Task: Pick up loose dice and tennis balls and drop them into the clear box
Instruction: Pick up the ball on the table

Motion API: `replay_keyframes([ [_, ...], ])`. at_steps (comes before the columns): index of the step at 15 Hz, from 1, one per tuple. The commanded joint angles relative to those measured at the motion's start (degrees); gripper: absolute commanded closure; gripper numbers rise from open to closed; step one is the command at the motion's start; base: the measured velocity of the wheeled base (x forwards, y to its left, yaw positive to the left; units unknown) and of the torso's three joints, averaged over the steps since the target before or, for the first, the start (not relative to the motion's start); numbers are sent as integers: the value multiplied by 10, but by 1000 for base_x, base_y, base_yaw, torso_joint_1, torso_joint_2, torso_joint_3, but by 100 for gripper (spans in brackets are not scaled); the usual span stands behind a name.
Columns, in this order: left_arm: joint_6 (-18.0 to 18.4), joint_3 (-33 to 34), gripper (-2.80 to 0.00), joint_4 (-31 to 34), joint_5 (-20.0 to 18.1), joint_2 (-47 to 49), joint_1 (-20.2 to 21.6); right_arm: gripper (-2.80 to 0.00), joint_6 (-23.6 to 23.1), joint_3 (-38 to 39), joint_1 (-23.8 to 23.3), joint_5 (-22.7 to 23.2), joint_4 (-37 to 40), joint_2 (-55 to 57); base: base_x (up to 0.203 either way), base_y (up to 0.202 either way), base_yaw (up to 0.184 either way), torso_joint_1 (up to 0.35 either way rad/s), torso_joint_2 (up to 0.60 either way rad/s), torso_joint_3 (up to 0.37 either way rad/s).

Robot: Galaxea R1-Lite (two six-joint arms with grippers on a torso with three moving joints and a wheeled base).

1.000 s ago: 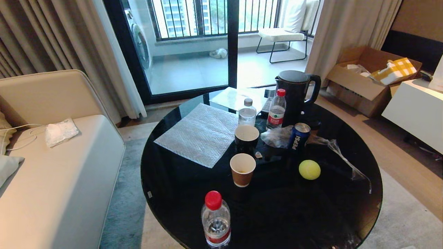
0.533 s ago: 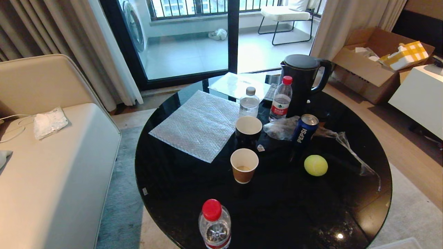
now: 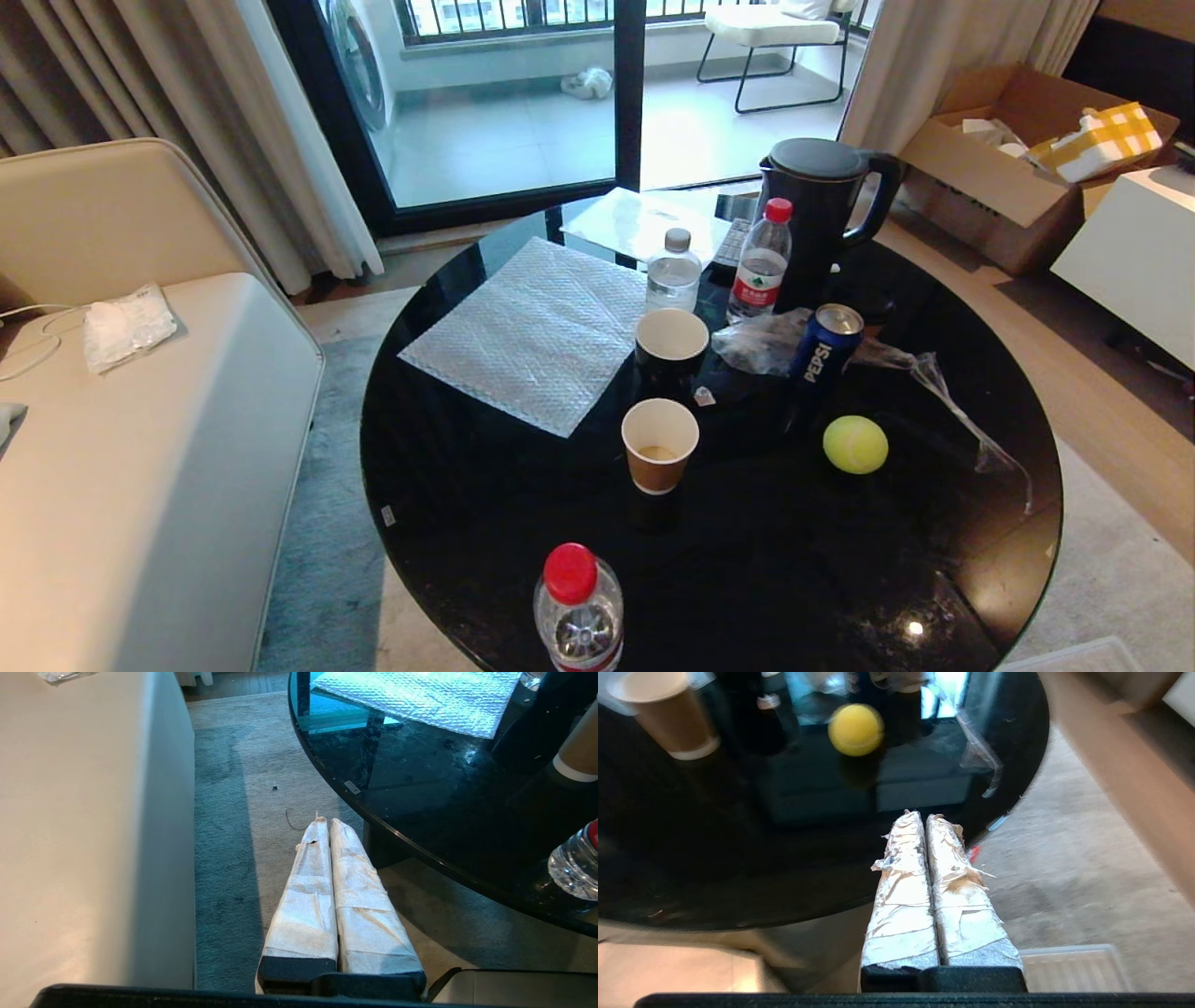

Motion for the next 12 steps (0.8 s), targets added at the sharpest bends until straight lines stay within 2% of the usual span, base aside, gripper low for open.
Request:
replay_keyframes([
  [1, 0, 0, 0, 0, 0, 1, 0, 0, 11, -68, 1, 15, 28, 107, 0, 0, 0, 0, 0, 0],
  [4, 0, 0, 0, 0, 0, 0, 0, 0, 33, -148, 2, 39, 37, 298, 0, 0, 0, 0, 0, 0],
  [6, 0, 0, 0, 0, 0, 0, 0, 0, 59, -200, 4, 53, 16, 438, 0, 0, 0, 0, 0, 0],
  [8, 0, 0, 0, 0, 0, 0, 0, 0, 83, -235, 17, 60, -41, 580, 0, 0, 0, 0, 0, 0],
  [12, 0, 0, 0, 0, 0, 0, 0, 0, 109, -285, 48, 66, -217, 797, 0, 0, 0, 0, 0, 0],
])
